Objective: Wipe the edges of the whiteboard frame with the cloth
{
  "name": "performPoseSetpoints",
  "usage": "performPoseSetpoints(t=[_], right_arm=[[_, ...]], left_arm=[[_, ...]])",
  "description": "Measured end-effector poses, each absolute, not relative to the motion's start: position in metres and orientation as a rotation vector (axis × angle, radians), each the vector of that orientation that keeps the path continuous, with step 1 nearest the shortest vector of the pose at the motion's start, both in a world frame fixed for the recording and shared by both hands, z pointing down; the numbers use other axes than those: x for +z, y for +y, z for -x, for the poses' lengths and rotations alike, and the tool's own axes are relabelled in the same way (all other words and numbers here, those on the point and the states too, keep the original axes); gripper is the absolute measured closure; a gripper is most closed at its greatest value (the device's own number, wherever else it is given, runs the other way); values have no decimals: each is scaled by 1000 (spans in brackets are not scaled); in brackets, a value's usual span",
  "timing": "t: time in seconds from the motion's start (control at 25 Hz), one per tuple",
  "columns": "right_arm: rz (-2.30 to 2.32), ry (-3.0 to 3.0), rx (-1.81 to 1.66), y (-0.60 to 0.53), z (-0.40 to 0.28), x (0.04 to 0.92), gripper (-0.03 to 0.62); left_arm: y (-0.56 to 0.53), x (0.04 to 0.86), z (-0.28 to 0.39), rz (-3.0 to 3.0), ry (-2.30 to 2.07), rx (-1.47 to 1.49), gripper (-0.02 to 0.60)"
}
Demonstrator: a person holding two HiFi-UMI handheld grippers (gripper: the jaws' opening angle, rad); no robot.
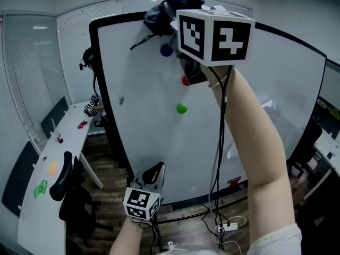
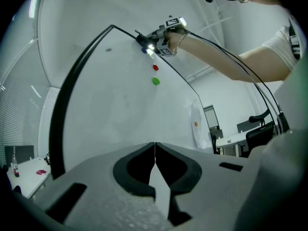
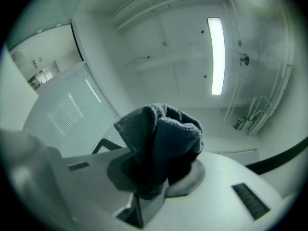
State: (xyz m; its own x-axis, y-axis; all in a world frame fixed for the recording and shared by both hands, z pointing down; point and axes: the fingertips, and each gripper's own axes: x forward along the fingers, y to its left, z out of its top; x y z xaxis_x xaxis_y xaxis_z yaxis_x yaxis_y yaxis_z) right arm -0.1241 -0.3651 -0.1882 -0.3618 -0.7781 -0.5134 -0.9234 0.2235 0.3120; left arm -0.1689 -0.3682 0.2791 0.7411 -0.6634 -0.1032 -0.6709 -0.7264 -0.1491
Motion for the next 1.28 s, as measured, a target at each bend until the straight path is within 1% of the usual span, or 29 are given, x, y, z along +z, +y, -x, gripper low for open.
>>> performPoseSetpoints(t=[0.16,0.24,0.36,0.44,0.64,0.88,1.08,1.28], right_arm=[[1590,2255,869,-368,117,-186,517],[1580,2248,863,-368,89,-185,517],[1563,2235,845,-358,23,-185,518],[1563,2227,839,-352,-7,-184,517],[1592,2237,832,-349,-47,-180,517],[1641,2233,805,-346,-112,-179,517],[1667,2255,767,-348,-150,-175,517],[1636,2292,738,-351,-170,-172,517]], left_arm=[[-375,288,162,2757,1072,42,563],[-376,289,140,2750,1083,32,563],[-366,288,89,2730,1121,6,563],[-363,288,66,2723,1147,-5,563],[-350,300,25,2753,1176,-2,563],[-326,318,-35,2759,1227,-33,563],[-303,321,-86,2810,1182,-27,563],[-296,321,-102,2799,1132,-78,563]])
